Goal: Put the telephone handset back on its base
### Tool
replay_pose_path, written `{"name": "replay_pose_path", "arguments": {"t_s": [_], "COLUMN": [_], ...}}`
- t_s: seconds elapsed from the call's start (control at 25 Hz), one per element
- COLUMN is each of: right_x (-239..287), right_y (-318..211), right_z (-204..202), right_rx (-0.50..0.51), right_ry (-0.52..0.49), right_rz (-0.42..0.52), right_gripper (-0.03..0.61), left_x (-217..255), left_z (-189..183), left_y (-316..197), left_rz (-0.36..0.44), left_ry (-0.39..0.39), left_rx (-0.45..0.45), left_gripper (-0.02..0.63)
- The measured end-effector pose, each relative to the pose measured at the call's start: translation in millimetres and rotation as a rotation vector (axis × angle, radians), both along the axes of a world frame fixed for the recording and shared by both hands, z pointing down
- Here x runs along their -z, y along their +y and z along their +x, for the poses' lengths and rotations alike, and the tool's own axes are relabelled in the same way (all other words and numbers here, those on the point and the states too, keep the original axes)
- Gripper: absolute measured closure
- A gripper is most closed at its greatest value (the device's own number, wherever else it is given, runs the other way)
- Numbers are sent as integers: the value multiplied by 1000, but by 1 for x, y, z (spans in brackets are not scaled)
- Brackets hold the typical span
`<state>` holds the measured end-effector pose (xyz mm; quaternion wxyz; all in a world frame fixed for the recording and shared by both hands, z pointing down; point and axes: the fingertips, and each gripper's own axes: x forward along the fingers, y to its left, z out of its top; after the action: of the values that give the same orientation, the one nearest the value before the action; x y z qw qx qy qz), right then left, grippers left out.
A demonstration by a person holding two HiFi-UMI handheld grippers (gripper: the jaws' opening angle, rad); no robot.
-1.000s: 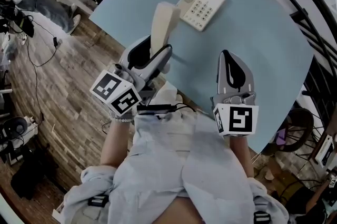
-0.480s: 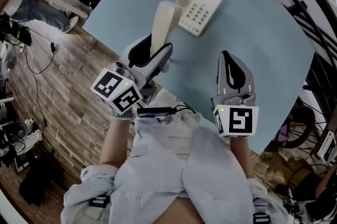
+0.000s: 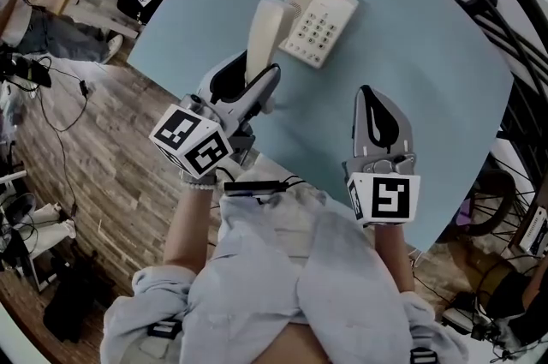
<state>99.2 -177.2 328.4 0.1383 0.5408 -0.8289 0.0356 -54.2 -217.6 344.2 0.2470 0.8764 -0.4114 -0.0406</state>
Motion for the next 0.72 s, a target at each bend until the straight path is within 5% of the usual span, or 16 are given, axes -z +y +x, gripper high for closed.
{"name": "replay_pose_path", "arguments": {"t_s": [0.72], "right_x": [-21], "right_y": [-40], "right_z": [0], "right_rx": [-46], "right_ry": [10], "right_rz": [-51], "right_gripper": [572], "left_x": [-39], "left_z": [2], "left_y": [-74], "left_rz": [-47], "left_ry": [-8], "left_rx": [-36], "left_gripper": [405]}}
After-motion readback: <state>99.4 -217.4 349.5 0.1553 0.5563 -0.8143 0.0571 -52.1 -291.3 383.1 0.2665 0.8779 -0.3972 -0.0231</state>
